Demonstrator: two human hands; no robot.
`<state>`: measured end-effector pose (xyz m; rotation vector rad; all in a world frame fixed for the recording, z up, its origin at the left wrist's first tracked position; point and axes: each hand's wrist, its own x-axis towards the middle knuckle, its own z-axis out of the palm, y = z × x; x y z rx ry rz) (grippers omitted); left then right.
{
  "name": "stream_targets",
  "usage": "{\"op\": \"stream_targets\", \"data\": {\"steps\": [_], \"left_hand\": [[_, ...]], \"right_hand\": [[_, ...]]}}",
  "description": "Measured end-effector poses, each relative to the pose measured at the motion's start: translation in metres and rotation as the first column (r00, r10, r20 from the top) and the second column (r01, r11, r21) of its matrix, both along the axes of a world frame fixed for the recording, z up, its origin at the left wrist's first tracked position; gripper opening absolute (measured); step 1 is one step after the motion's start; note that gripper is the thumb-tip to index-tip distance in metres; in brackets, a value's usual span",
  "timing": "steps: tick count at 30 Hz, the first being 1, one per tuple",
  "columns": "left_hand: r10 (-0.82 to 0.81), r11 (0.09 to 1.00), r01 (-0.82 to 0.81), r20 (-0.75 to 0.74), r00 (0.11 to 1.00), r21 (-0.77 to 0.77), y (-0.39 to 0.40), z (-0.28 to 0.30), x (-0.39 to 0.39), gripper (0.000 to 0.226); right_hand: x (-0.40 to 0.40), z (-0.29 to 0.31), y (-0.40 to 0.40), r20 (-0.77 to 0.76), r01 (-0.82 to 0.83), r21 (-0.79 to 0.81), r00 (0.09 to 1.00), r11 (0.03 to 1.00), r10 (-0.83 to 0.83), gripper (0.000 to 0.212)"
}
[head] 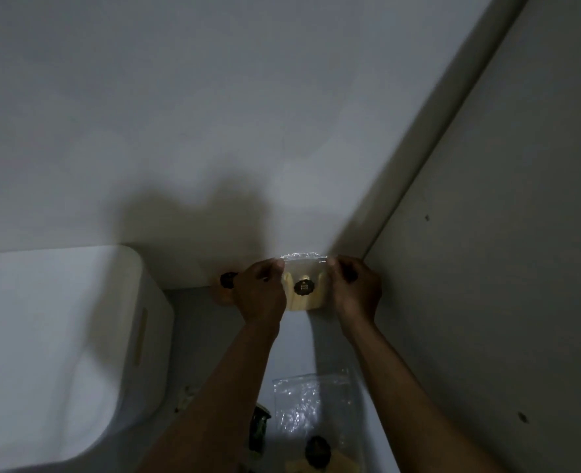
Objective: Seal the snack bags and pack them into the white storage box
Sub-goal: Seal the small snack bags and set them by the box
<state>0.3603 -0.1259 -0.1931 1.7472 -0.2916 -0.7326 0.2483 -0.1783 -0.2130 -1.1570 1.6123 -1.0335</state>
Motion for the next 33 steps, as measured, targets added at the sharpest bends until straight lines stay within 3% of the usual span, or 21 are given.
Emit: {"op": "stream_targets", "data": {"steps": [4,7,10,15,20,25,27,33], "left_hand": [[0.004,1.0,-0.004,0.025,1.0,0.005,-0.001,0.001,0.0,0.001],[-0.009,1.0,0.007,0.056,0.998,0.024,0.007,-0.003,0.003,0.022],[-0.054,0.998,0.051,0.095,0.994,0.034,0.028,-0.001,0.005,0.025],[-0.04,0.996,0.023,0.212,0.976,0.081,0.093,0.019,0.013,0.021],[-0.047,0.988,0.003,0.278,0.96,0.157,0.177,0.013,0.024,0.023],[-0.136,0.936,0.025,0.296,0.946,0.351,0.234,-0.023,0.024,0.02],[-0.193,0.897,0.047,0.294,0.936,0.439,0.246,-0.036,0.026,0.022],[-0.275,0.792,0.132,0.156,0.949,0.597,0.251,-0.064,0.028,0.039]], "right_hand": [[-0.002,-0.003,0.0,-0.004,0.029,0.024,1.0,0.999,-0.029,0.008],[-0.004,0.0,0.003,-0.025,0.041,0.051,0.999,0.998,-0.04,0.015],[-0.008,0.01,0.018,-0.091,0.013,0.006,0.996,1.0,-0.013,0.016],[-0.001,0.02,0.08,0.049,-0.139,0.022,0.989,0.99,0.137,0.006],[0.004,0.014,0.155,-0.056,-0.337,0.091,0.938,0.937,0.343,0.009],[0.011,-0.002,0.201,-0.12,-0.437,0.185,0.879,0.88,0.462,0.013],[0.017,-0.009,0.208,-0.153,-0.466,0.231,0.85,0.854,0.505,0.026],[0.03,-0.028,0.212,-0.137,-0.502,0.302,0.818,0.81,0.559,0.043]]}}
